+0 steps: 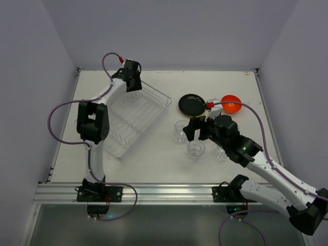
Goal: Unload the mixed dishes from the dish rack
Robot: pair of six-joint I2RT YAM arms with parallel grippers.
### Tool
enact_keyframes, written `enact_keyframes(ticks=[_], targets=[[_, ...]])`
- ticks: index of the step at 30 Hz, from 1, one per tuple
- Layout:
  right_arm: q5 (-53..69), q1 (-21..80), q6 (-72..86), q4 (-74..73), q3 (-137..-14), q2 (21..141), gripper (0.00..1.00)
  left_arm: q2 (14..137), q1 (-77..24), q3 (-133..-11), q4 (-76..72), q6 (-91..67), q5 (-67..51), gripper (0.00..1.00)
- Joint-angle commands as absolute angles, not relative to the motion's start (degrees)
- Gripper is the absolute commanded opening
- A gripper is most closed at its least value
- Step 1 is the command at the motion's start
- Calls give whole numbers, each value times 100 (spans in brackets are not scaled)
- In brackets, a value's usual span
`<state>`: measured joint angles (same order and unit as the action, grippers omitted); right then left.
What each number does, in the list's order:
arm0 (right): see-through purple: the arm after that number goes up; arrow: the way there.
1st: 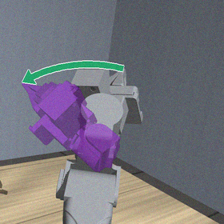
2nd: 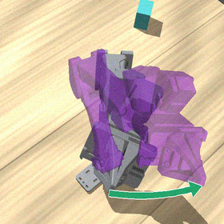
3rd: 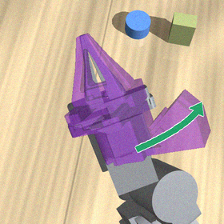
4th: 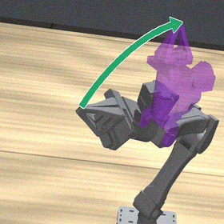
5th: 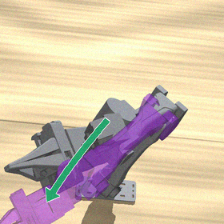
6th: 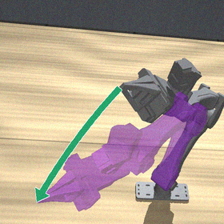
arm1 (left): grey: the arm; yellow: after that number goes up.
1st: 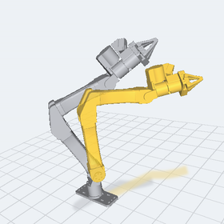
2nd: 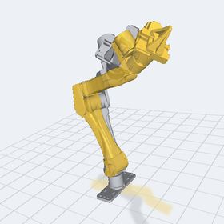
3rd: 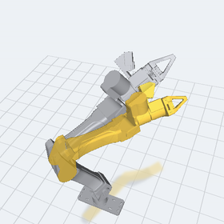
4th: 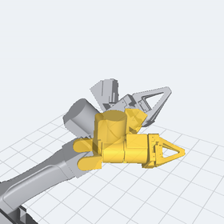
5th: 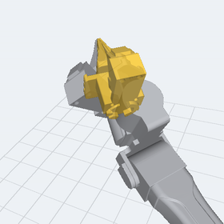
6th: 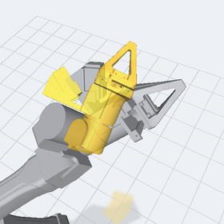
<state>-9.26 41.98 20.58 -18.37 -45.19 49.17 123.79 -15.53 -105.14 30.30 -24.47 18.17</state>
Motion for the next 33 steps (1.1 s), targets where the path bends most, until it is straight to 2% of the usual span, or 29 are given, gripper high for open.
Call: enact_keyframes(ticks=[1, 4, 8, 12, 16, 19, 23, 24, 26, 29, 33], targets=[[-949, 4184, 1978, -1582, -4535, 4922, 99, 11428, -1810, -10292, 2602, -2487, 2127, 9], [-975, 4184, 1978, -1591, -4518, 4922, 99, 11146, -1915, -10239, 2610, -2470, 2162, 0], [-1063, 4184, 1995, -1582, -4517, 4878, 99, 10697, -2118, -10090, 2593, -2487, 2294, 0], [-1450, 4184, 2144, -1565, -4422, 4641, 99, 9594, -2556, -9485, 2252, -2671, 2154, 0], [-1389, 4166, 2171, -1073, -4131, 4026, 99, 8229, -2909, -7679, 557, -2978, 856, 0], [-1003, 4087, 2223, -809, -4017, 3754, 99, 7297, -2971, -6762, -805, -3593, -302, 0], [50, 3859, 2837, -554, -4043, 3252, 99, 6374, -3006, -5093, -2676, -5022, -1070, 0], [714, 3754, 3004, -493, -4130, 3261, 99, 6128, -3023, -4549, -3272, -5280, -1220, 0], [1394, 3465, 3451, -379, -4253, 3453, 99, 6003, -3076, -4168, -3873, -5955, -1466, 0], [2931, 3200, 4023, 610, -4149, 3621, 95, 5871, -3207, -3509, -5102, -6650, -1862, 0], [3601, 3191, 4368, 1316, -4096, 3743, 92, 5871, -3401, -3183, -5868, -7250, -2082, 0]])
